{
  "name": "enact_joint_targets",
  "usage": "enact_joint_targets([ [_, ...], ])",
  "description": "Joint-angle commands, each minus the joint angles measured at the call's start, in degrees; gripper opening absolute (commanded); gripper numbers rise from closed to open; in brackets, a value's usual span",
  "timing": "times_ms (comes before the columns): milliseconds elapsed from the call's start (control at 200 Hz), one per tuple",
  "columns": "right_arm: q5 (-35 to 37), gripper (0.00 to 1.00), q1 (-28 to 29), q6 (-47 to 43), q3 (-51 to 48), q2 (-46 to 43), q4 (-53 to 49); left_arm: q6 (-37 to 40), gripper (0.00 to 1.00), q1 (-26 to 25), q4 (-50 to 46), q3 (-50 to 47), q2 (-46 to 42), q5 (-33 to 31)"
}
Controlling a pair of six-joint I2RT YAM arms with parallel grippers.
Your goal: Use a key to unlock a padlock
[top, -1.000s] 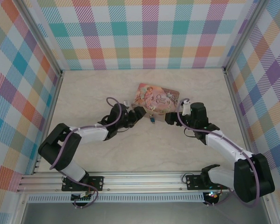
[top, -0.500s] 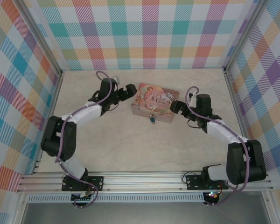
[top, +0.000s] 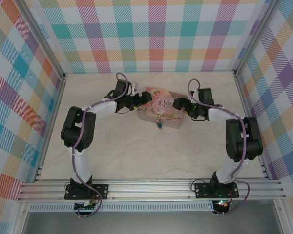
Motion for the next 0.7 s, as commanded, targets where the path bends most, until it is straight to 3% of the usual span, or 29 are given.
enact_joint_targets([
  [0, -5.3, 1.00, 0.4, -2.3, 2.9, 0.8, -1.8, 0.2, 0.95, -1.1, 0.3, 0.0, -1.8, 5.4],
  [190, -8.2, 1.00, 2.6, -5.9, 6.1, 3.5, -2.6, -1.3, 0.93, -2.6, 2.2, -6.5, -7.3, 4.7],
  [450, -8.2, 1.00, 3.7, -8.4, 10.0, 6.6, -0.7, -7.9, 0.92, -5.5, 7.5, -19.7, -16.8, -1.2],
  [580, -3.7, 1.00, 2.9, -11.6, 12.3, 6.2, -2.5, -9.9, 0.93, -6.2, 9.3, -24.1, -20.4, -4.1],
  [695, 0.2, 1.00, 0.2, -11.5, 10.9, 2.5, -1.4, -7.3, 0.95, -6.0, 5.7, -24.8, -23.7, -8.3],
])
